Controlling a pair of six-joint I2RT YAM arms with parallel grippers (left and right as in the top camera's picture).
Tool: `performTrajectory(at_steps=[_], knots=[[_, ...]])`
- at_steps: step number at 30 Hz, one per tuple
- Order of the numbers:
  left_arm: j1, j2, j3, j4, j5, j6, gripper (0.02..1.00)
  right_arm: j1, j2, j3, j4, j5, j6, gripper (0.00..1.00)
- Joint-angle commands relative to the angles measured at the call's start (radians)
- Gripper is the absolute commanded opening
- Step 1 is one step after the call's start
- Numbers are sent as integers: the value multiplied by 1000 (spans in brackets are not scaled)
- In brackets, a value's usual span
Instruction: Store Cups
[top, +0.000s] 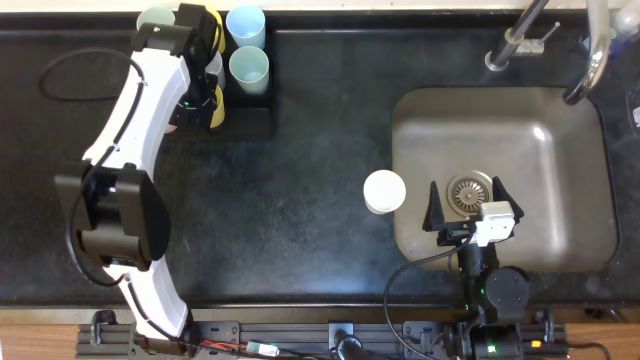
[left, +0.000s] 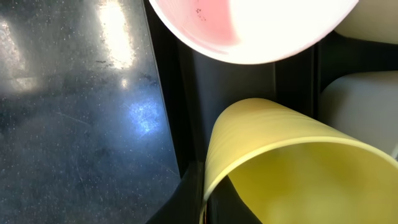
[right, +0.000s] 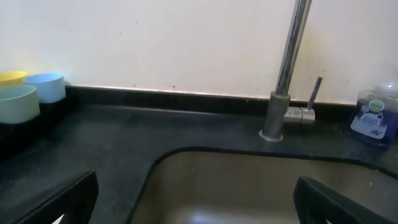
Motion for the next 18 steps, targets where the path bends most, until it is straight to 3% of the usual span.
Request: performTrajectory(at_steps=[1, 14, 18], knots=[[15, 6, 0, 5, -50, -14, 36, 5, -7, -13, 5, 2, -3, 998], [37, 37, 0, 9, -16, -15, 42, 5, -7, -13, 5, 2, -3, 998], [37, 37, 0, 13, -15, -15, 191, 5, -7, -13, 5, 2, -3, 996]])
